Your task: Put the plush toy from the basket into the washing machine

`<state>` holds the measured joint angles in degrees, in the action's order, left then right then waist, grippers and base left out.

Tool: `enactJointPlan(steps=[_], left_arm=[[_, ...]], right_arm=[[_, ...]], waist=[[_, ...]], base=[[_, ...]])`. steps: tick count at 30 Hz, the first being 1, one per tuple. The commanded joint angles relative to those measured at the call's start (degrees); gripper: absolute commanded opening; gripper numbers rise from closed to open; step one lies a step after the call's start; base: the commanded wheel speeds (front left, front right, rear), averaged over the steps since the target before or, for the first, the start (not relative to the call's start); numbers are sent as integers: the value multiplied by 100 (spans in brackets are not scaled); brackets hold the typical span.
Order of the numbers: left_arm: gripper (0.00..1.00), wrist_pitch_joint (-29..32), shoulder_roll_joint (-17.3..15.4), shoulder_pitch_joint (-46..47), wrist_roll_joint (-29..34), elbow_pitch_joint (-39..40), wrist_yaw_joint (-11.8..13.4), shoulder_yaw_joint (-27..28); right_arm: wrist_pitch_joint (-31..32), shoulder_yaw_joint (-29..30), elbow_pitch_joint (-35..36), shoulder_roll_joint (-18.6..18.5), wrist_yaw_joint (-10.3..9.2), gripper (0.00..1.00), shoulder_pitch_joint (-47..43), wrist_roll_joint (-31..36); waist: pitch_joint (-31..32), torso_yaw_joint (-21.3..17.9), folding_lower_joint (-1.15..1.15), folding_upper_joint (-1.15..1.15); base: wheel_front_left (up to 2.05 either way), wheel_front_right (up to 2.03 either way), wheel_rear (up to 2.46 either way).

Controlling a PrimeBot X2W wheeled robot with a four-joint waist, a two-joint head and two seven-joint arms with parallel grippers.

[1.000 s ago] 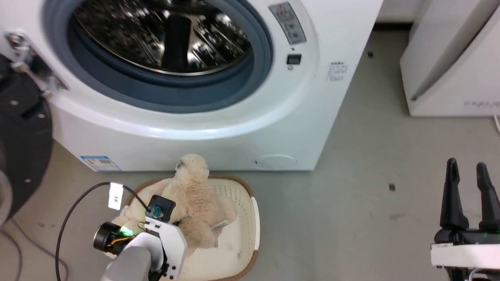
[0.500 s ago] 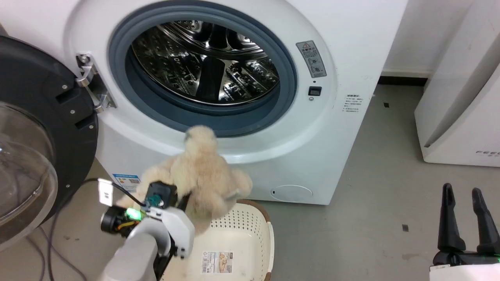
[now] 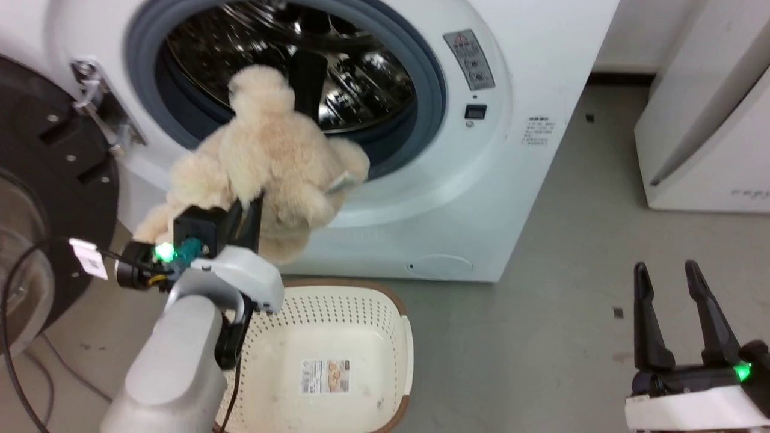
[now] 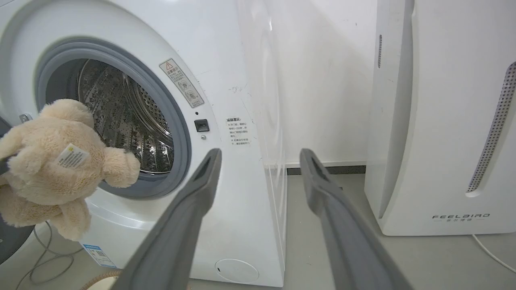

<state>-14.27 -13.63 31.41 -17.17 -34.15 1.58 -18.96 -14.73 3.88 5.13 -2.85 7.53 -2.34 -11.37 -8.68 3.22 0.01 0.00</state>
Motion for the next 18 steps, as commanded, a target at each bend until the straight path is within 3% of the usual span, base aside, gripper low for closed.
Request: enactJointPlan(steps=[1, 18], left_arm=[[0, -73, 2, 173, 52, 93, 42, 60], [0, -73, -235, 1867, 341, -197, 38, 806]], right_arm=[[-27, -25, 30, -3, -4, 100, 126, 48], [-27, -189, 124, -3, -4, 100, 1117, -82]], waist=[[-227, -125, -1, 0], [-1924, -817, -1, 0]], base=[[0, 0, 0], [0, 0, 0]])
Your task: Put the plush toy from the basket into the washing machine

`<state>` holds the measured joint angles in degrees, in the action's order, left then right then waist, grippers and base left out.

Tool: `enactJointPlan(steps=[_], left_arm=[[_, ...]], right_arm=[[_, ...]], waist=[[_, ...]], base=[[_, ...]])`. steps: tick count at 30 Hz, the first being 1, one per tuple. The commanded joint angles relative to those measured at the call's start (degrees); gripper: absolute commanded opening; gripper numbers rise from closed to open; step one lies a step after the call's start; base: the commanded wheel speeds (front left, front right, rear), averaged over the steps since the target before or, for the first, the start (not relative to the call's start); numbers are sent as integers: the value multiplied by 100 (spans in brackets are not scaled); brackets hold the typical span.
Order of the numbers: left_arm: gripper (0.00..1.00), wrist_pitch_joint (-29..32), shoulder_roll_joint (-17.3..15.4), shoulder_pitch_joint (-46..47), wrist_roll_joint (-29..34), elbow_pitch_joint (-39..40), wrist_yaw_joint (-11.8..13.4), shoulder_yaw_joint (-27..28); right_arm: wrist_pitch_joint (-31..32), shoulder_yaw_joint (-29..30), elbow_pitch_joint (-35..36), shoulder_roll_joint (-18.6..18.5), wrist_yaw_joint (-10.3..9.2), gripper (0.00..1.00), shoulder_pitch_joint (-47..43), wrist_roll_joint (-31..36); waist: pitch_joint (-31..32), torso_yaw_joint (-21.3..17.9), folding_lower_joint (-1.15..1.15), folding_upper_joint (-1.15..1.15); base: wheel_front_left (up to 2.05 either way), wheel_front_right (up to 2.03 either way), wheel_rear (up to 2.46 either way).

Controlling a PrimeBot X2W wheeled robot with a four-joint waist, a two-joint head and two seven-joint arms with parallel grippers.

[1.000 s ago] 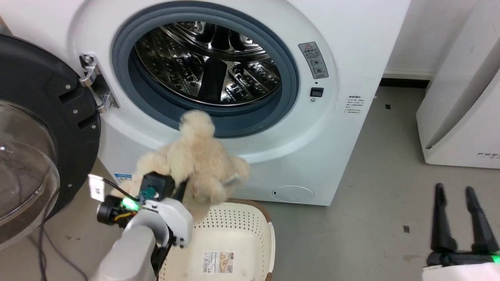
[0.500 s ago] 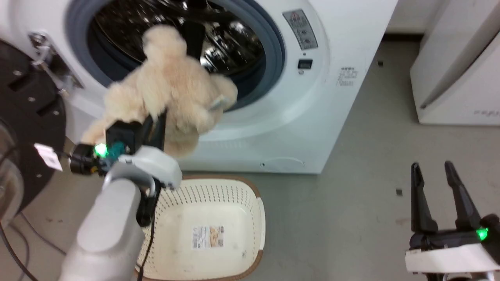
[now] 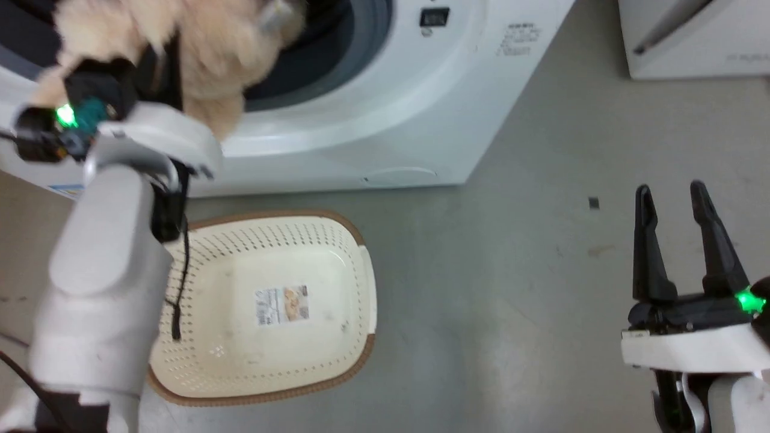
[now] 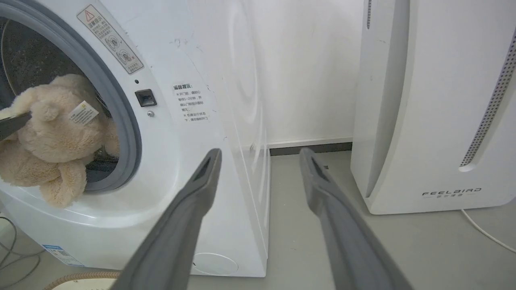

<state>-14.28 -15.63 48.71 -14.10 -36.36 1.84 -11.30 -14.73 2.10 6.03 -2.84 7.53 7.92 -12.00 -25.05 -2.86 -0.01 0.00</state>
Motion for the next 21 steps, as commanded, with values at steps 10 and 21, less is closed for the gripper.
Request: enactJointPlan(steps=[10, 21], left_arm=[[0, -72, -426, 1394, 216, -396, -35, 275], [0, -72, -919, 2794, 269, -898, -78, 517]], right_arm=[[-27, -102, 85, -4, -4, 100, 497, -269], [-27, -145, 133, -4, -4, 100, 779, -514]], waist=[[-1137, -644, 1, 0], [-1808, -1056, 1, 0]], base=[[0, 0, 0], [0, 0, 0]])
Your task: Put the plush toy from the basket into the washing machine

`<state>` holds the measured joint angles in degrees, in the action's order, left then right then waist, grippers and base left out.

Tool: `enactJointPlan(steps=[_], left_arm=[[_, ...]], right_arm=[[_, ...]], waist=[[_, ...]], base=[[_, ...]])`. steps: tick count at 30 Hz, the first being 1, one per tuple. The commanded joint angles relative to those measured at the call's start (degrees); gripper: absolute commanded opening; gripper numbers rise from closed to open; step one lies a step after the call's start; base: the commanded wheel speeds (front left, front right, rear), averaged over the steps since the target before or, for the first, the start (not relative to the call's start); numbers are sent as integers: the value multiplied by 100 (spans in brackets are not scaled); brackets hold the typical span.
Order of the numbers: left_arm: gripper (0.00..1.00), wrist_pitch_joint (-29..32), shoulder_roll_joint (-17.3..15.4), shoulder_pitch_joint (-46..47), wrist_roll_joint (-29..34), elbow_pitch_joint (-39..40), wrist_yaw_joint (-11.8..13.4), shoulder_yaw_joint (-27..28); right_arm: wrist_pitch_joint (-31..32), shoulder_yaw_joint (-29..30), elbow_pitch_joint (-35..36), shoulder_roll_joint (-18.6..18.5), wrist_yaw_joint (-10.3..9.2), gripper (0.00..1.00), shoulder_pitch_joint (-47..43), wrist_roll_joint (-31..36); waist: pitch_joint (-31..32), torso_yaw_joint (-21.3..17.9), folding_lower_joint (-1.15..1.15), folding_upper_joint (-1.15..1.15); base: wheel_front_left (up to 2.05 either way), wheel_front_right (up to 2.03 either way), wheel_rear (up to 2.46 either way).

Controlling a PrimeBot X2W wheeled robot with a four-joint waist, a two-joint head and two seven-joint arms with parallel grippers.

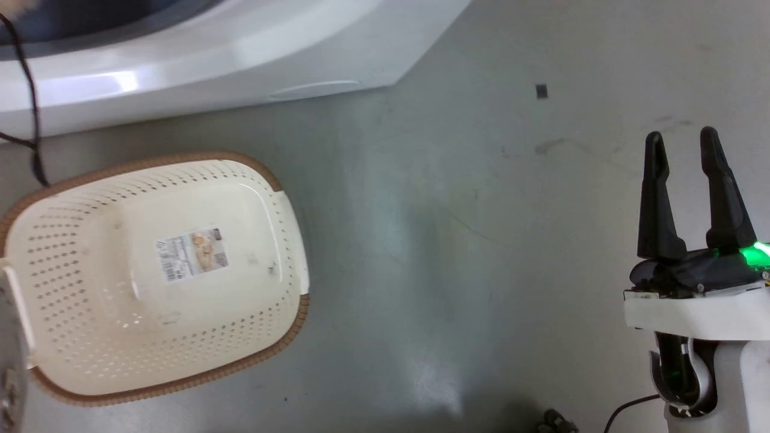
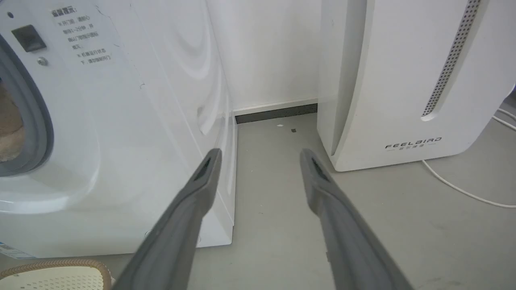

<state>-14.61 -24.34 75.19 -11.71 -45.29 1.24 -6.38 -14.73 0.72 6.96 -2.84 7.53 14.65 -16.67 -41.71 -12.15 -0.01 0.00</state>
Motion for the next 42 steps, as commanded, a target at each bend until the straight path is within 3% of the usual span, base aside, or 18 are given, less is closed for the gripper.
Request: enactJointPlan(steps=[1, 12, 13, 30, 34, 42], left_arm=[[0, -39, -85, 256, 38, -58, -17, 39], [0, -39, -212, 923, 218, -285, -28, 19], [100, -39, -215, 926, 257, -274, 1, 3], [100, -39, 139, -531, 188, 121, 281, 70], [100, -39, 439, -1615, 71, 431, 311, 176], [100, -39, 650, -2480, 92, 854, 365, 393]], right_arm=[[-27, -10, 45, -4, -4, 100, 121, -58], [-27, -111, 36, -4, -4, 100, 229, -200], [-27, -120, 36, -4, -4, 100, 234, -211], [-27, -267, -155, -4, -4, 100, 51, -124], [-27, -236, -297, -4, -4, 100, -179, 67], [-27, -165, -451, -4, -4, 100, -496, 226]], waist=[[-182, -151, 1, 0], [-452, -255, 1, 0], [-457, -256, 1, 0], [303, -52, 1, 0], [976, 152, 1, 0], [1609, 401, 1, 0]], base=[[0, 0, 0], [0, 0, 0], [0, 0, 0], [0, 0, 0], [0, 0, 0], [0, 0, 0]])
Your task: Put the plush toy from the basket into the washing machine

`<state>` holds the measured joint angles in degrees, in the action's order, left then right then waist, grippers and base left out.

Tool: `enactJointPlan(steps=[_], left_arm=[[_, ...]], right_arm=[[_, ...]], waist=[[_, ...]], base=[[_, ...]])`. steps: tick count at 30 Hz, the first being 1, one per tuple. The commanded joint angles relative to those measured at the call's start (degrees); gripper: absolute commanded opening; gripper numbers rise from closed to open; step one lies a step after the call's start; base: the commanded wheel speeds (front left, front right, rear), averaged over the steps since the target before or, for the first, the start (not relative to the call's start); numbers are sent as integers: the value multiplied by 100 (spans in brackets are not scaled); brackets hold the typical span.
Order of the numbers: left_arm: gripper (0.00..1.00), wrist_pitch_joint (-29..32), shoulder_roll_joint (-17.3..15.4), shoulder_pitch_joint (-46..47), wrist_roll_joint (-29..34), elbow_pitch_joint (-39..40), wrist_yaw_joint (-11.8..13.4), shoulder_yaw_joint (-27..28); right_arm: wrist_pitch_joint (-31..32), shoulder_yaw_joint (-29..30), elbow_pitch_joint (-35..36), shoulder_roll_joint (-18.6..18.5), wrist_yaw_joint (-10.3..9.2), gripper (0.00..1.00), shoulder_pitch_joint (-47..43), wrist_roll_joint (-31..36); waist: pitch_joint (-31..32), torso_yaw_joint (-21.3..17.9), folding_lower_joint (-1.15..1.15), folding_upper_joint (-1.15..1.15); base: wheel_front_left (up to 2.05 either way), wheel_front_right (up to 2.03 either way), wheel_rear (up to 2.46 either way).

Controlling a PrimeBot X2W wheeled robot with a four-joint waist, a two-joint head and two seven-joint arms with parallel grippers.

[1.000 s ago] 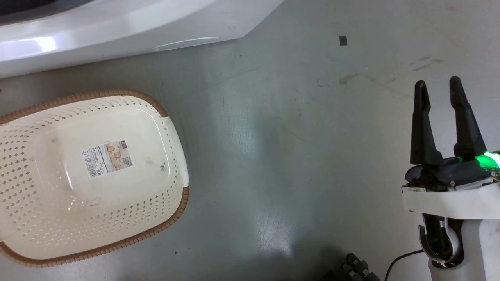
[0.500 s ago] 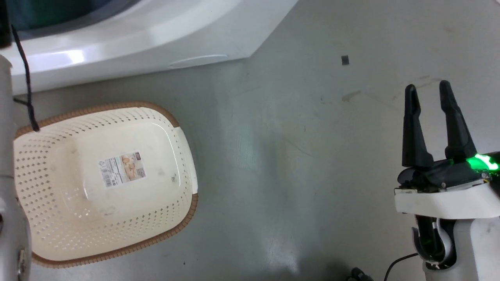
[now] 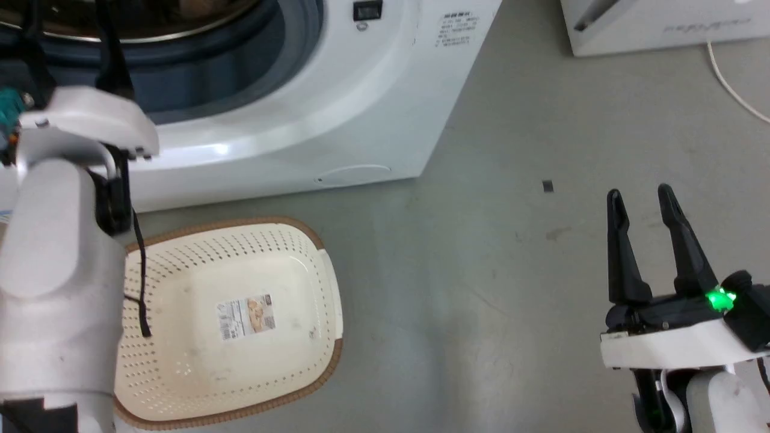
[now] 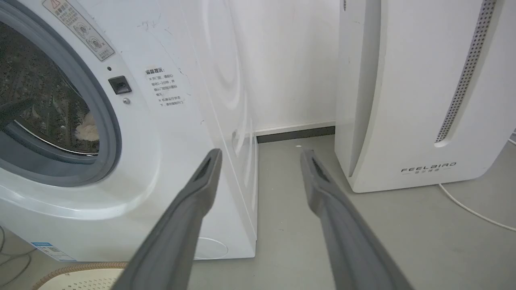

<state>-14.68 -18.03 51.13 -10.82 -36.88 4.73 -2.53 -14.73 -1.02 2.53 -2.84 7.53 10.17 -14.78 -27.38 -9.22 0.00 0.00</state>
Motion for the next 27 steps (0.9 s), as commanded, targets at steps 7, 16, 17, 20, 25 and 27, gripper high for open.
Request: enactJointPlan(steps=[7, 16, 17, 20, 25, 27], left_arm=[[100, -32, 290, -1076, 122, 494, 20, 227], [100, -32, 668, -2375, 469, 1340, 30, 330], [100, -32, 714, -2522, 507, 1426, 12, 316], [100, -32, 844, -2953, 579, 1715, -40, 317], [100, -32, 1082, -3637, 611, 2134, -155, 353], [100, -32, 1189, -4010, 643, 2300, -214, 362]], right_arm=[[-27, 23, -142, -4, -4, 100, -400, 152], [-27, 55, -198, -4, -4, 100, -816, 277], [-27, 66, -200, -4, -4, 100, -874, 285], [-27, 59, -199, -4, -4, 100, -1053, 326], [-27, 130, -194, -4, -4, 100, -1339, 373], [-27, 189, -197, -4, -4, 100, -1496, 394]], waist=[[885, 330, 0, 0], [1610, 570, 0, 0], [1687, 595, 0, 0], [1902, 657, 0, 0], [2206, 778, 0, 0], [2378, 856, 0, 0]], base=[[0, 0, 0], [0, 0, 0], [0, 0, 0], [0, 0, 0], [0, 0, 0], [0, 0, 0]])
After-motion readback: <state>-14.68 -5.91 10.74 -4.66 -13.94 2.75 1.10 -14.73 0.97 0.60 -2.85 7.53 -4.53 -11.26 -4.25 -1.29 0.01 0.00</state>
